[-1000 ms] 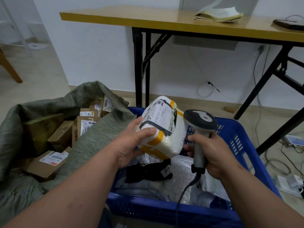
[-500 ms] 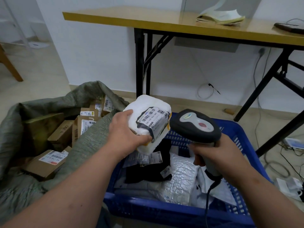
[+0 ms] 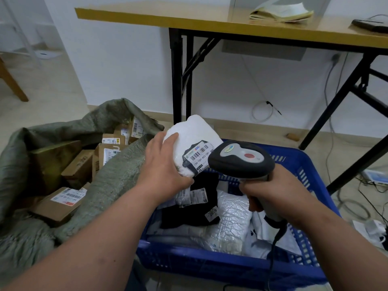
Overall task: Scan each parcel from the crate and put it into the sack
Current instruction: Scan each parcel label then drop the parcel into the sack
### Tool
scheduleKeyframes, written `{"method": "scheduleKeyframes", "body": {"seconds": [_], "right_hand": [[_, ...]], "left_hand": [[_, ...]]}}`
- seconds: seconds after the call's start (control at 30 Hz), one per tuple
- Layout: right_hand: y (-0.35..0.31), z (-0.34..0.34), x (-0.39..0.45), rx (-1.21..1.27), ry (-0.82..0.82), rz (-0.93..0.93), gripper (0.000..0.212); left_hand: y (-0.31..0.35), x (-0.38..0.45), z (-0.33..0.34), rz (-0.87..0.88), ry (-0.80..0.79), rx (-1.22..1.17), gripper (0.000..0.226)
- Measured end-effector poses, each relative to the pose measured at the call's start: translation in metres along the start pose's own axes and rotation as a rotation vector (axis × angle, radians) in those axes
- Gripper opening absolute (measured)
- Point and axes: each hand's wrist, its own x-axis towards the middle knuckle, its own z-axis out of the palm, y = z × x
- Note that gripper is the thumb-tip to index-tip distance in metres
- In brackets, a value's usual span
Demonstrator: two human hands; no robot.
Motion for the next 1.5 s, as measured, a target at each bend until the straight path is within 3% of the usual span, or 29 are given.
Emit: {"method": "scheduleKeyframes", "body": {"seconds": [0.57,0.73,0.83,0.93,1.03,1.27,1.4,1.5], "right_hand": [[-0.003,0.001,-0.003,0.001,-0.002,0.005,0.023],[-0.011,0.005,-0.001,0.089,0.002,-0.015,0.01],[-0.017,0.01,0.001,0.128,0.061,-0.03,0.011],[-0.025,0.017,0.004,0.221,0.121,-0.036,0.011],[-0.033,0.027,0.009,0.298,0.118,-0.034,0.007],[-0.039,0.062,0.026,0.261,-0.014,-0.027,0.015],[-0.042,0.081,0.038,0.254,-0.041,-0.038,0.015],[-0.044,0.09,0.043,0.255,-0.053,-0.046,0.012]], "left_hand": [[0.005,-0.004,0.0,0.022,0.02,-0.017,0.115],[0.008,-0.009,-0.006,0.05,0.026,-0.065,0.114],[0.01,-0.014,-0.02,0.063,0.118,-0.136,0.111],[0.009,-0.019,-0.047,0.043,0.312,-0.208,0.105],[-0.007,-0.02,-0.076,-0.07,0.482,-0.238,0.102],[-0.077,-0.026,-0.107,-0.552,0.74,-0.162,0.101],[-0.112,-0.029,-0.105,-0.786,0.572,-0.031,0.101],[-0.128,-0.029,-0.102,-0.952,0.361,0.029,0.082]]}}
